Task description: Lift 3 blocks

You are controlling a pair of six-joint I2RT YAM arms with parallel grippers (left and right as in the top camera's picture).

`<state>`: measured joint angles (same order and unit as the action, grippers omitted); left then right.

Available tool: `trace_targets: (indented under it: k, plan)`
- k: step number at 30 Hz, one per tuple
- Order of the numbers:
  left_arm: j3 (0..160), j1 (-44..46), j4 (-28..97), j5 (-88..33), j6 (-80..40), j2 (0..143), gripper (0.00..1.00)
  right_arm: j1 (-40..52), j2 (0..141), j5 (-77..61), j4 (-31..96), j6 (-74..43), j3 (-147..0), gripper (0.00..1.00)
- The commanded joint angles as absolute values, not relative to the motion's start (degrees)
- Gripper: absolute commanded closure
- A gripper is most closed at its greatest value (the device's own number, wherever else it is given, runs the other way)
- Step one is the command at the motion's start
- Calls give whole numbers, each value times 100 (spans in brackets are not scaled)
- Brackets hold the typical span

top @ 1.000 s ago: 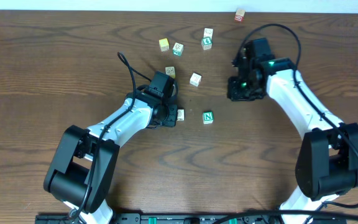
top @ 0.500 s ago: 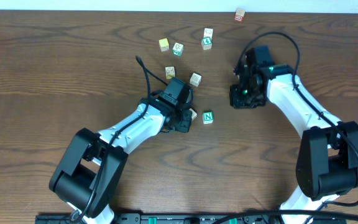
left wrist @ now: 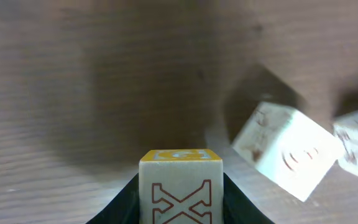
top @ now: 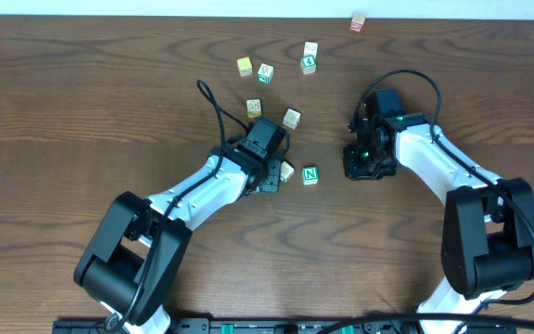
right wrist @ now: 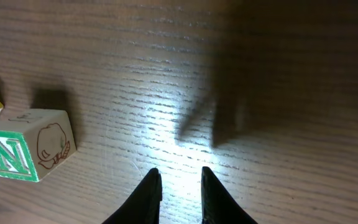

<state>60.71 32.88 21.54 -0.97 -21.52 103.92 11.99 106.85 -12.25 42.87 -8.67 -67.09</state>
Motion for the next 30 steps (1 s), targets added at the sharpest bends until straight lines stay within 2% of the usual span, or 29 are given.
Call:
trace_targets:
  k: [1, 6, 20, 25, 30]
  plan:
    - [6005, 3282, 1977, 370, -2451, 10372, 74, 1245, 10650, -1387, 4257, -805, -6689, 80]
    - [6005, 3282, 1439, 370, -2626, 10416, 67, 1361, 10650, -1402, 4193, -808, -6689, 80]
    - [6005, 3282, 1551, 189, -2604, 10761, 65, 1431, 10650, -1387, 4180, -808, -6689, 79]
    - [6007, 3282, 1772, 45, -2604, 10757, 45, 1431, 10650, -1376, 4143, -805, -6689, 78]
    - [6012, 3282, 1870, 21, -2606, 10591, 36, 1431, 10650, -1354, 4115, -805, -6689, 76]
